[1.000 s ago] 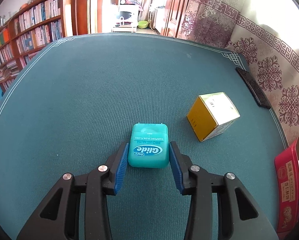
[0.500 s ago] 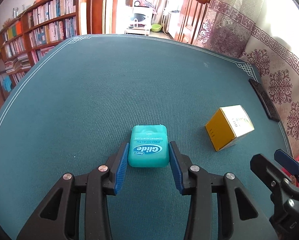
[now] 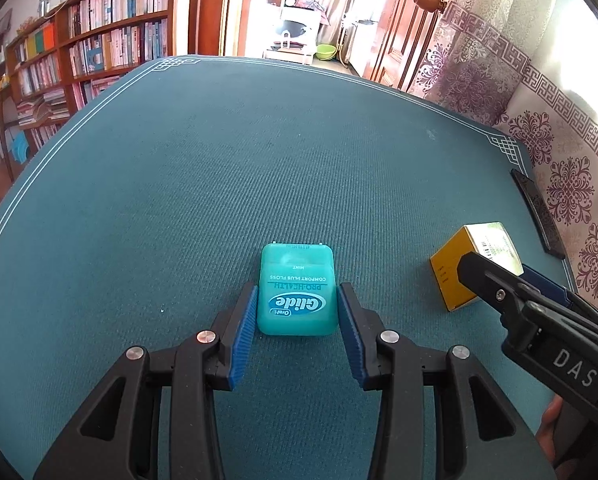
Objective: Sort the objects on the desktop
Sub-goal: 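Grasp the yellow-white medicine box with right tool while left tool holds the floss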
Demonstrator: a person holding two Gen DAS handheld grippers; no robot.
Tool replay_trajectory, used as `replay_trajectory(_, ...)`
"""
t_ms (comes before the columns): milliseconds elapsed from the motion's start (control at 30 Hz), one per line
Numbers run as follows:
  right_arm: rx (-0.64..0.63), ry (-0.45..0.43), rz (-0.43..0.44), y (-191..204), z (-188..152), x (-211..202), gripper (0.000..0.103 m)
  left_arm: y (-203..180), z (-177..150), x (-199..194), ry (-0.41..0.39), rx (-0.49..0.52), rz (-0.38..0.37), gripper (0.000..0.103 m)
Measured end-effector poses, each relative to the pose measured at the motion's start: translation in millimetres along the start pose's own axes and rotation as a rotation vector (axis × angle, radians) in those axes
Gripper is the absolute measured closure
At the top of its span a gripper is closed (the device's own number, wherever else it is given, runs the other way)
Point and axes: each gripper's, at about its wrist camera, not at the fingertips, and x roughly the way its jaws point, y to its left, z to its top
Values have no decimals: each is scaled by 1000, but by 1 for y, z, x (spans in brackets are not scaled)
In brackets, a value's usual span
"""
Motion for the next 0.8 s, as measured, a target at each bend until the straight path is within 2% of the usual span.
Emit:
replay_trajectory(133,-8,29,-10,1,1,12,31,-2,0,-2,-4,10,-10,60)
replay_trajectory(233,-18,53,-22,2,0,19,43,-3,0,-3,-8,12,-20,60)
replay_trajectory(467,-30,54,-42,3,-4,16,45,-5,-1,-7,-14,23,-48,60)
replay_trajectory(800,26,12,-85,-8,-21,-25,45,-27,-8,-19,-28,94,-109,60)
